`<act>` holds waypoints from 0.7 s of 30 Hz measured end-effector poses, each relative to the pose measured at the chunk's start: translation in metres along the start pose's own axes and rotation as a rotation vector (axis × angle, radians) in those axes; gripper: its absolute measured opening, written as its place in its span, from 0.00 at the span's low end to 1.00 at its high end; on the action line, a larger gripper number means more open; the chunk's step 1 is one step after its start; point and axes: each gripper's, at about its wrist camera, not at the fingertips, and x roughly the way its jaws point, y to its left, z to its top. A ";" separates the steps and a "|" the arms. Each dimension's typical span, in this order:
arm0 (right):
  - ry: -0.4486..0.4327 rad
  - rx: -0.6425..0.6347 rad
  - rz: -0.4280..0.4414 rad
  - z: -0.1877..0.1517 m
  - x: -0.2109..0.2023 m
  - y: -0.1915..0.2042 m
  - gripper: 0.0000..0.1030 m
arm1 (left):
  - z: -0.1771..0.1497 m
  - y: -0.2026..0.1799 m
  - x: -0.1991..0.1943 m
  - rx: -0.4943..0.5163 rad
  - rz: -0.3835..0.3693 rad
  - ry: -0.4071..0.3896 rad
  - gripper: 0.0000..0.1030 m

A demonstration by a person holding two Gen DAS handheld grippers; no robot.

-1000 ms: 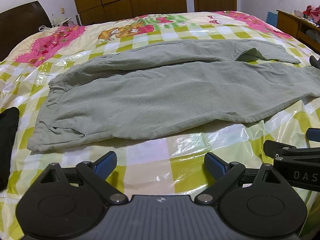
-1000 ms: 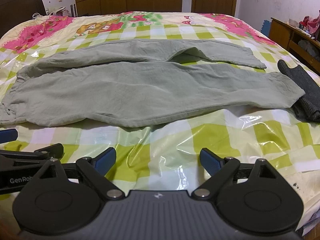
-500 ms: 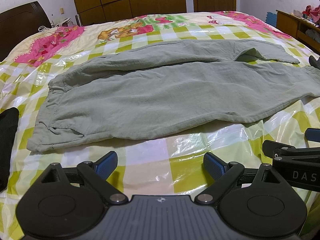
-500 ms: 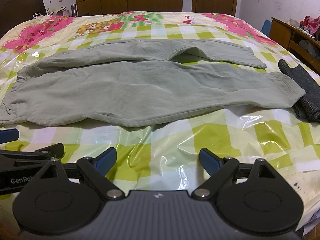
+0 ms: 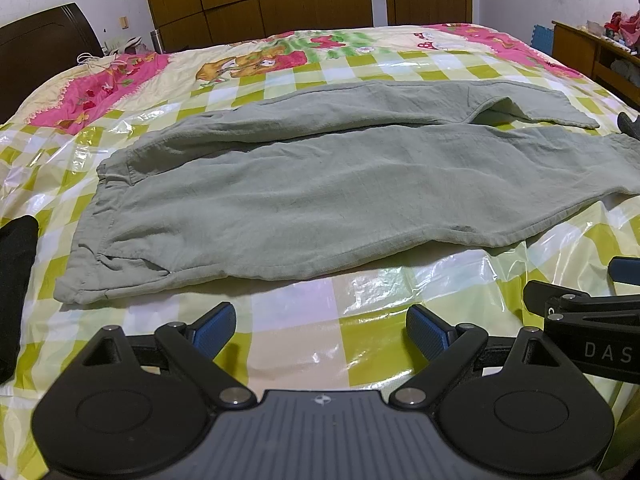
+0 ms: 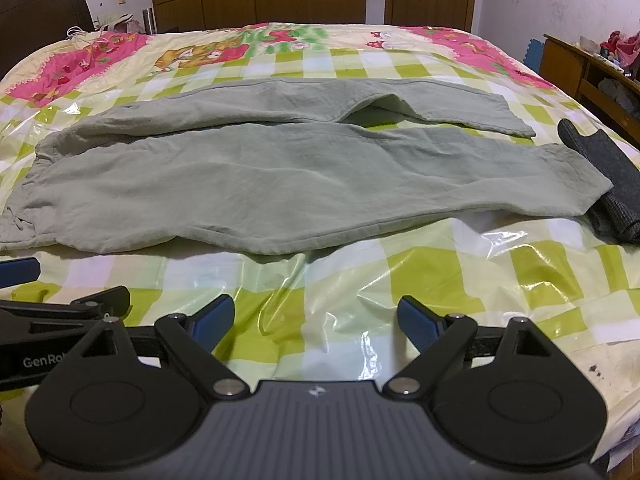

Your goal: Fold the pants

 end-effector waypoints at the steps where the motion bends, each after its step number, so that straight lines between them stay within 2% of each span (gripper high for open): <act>1: 0.000 0.000 0.000 0.000 0.000 0.000 0.86 | 0.000 0.000 0.000 0.000 0.000 -0.001 0.98; 21: -0.015 -0.050 0.039 0.019 -0.003 0.023 0.84 | 0.011 0.029 -0.007 -0.040 0.016 -0.049 0.99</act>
